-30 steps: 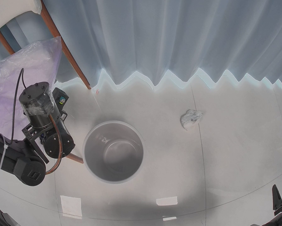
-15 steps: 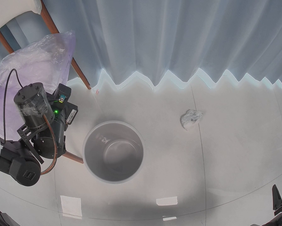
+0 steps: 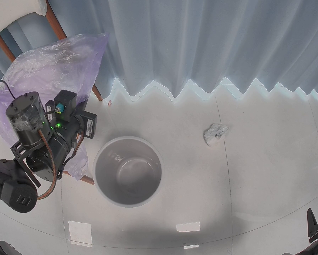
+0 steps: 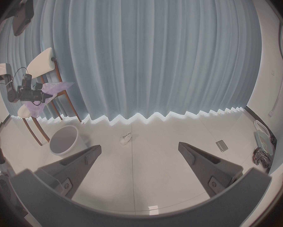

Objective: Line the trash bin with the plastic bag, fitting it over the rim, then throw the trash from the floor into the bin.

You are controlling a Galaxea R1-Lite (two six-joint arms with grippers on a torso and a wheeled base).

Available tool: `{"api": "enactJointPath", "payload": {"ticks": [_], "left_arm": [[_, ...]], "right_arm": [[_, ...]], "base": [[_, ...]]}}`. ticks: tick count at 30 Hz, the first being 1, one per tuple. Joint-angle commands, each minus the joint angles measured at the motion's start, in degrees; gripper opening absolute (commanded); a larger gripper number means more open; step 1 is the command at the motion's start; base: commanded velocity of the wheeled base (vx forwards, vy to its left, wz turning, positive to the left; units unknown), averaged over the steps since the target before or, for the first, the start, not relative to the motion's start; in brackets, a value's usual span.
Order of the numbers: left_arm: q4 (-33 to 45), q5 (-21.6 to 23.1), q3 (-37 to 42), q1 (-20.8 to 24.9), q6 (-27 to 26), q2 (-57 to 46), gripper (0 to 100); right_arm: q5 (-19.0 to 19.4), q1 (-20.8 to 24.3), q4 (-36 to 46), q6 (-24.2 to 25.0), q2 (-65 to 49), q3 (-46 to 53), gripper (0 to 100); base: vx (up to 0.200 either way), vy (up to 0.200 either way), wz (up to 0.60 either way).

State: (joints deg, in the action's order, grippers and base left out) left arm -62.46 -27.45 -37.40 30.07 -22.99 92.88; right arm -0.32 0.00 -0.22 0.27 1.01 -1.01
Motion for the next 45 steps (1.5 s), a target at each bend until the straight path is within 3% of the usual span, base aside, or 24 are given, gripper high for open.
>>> {"api": "enactJointPath", "payload": {"ticks": [1, 3, 6, 8, 10, 16, 27, 35, 42, 43, 45], "left_arm": [[2.0, 3.0, 1.7, 3.2, 7.3, -3.4, 0], [2.0, 6.5, 2.9, 3.3, 10.3, -4.0, 0], [1.7, 15.9, 6.1, 1.7, 13.9, -6.7, 0], [1.6, 17.9, 7.2, 1.5, 14.3, -7.5, 0], [2.1, 24.1, 10.2, 0.7, 17.7, -10.3, 0], [1.3, 32.0, 12.1, -4.1, 21.6, -10.6, 0], [-5.5, 33.7, 18.2, -2.6, 29.9, -13.1, 0], [-8.7, 35.6, 13.3, -2.4, 33.7, -13.3, 0], [-8.5, 35.9, 13.8, -3.4, 34.9, -16.9, 0], [-8.6, 36.8, 13.3, -4.6, 38.7, -18.7, 0], [-8.6, 37.7, 13.0, -4.7, 39.9, -19.5, 0]], "right_arm": [[0.1, 0.0, 0.0, 0.0, -1.0, 1.0, 100], [0.0, 0.0, 0.0, 0.0, -1.0, 1.0, 100], [0.0, 0.0, 0.0, 0.0, -1.0, 1.0, 100], [0.0, 0.0, 0.0, 0.0, -1.0, 1.0, 100], [0.1, 0.0, 0.0, 0.0, -1.0, 1.0, 100], [0.0, 0.0, 0.0, 0.0, -1.0, 1.0, 100], [0.0, 0.0, 0.0, 0.0, -1.0, 1.0, 100], [0.1, 0.0, 0.0, 0.0, -1.0, 1.0, 100], [0.1, 0.0, 0.0, 0.0, -1.0, 1.0, 100], [0.1, 0.0, 0.0, 0.0, -1.0, 1.0, 100], [0.1, 0.0, 0.0, 0.0, -1.0, 1.0, 100]], "base": [[0.0, 0.0, 0.0], [0.0, 0.0, 0.0], [0.0, 0.0, 0.0], [0.0, 0.0, 0.0], [0.0, 0.0, 0.0], [0.0, 0.0, 0.0], [0.0, 0.0, 0.0], [0.0, 0.0, 0.0], [0.0, 0.0, 0.0], [0.0, 0.0, 0.0], [0.0, 0.0, 0.0]]}}
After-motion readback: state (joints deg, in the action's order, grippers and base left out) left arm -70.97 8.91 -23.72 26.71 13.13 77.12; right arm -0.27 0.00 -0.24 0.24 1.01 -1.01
